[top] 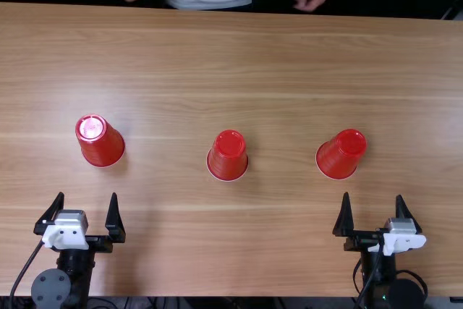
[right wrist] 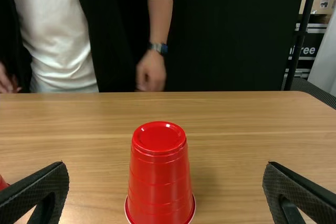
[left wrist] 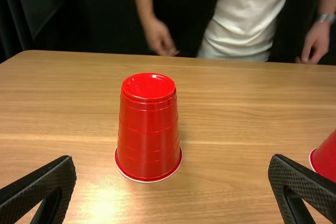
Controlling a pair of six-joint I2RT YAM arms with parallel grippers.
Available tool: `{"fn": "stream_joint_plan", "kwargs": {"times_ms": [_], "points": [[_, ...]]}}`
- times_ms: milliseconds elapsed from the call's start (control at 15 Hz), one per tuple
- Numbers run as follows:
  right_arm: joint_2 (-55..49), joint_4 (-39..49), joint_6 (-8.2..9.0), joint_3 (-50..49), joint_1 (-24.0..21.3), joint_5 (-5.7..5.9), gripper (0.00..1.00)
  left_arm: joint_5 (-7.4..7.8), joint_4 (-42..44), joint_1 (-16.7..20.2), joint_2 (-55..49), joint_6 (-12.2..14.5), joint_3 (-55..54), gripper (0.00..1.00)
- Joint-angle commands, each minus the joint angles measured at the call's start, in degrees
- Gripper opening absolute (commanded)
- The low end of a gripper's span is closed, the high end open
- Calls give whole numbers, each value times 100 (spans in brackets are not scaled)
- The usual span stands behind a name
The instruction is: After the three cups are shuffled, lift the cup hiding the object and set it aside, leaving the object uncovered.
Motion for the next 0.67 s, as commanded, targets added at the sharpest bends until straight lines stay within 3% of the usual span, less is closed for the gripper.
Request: {"fn": "stream_joint_plan", "kwargs": {"times_ms": [0,267,333,467,600], "points": [[-40,41,34,-31,-73,8,100,30,1,-5,-62,30,-211,100],[-40,41,45,-31,-73,8,100,104,-10,-14,-62,30,-211,100],[-40,41,45,-31,-73,29,100,83,1,-14,-62,41,-211,100],[-40,51,34,-22,-73,40,100,-117,-20,-5,-62,-12,-211,100],[-40,51,24,48,-82,19,100,-149,1,-14,-62,30,-211,100]]}}
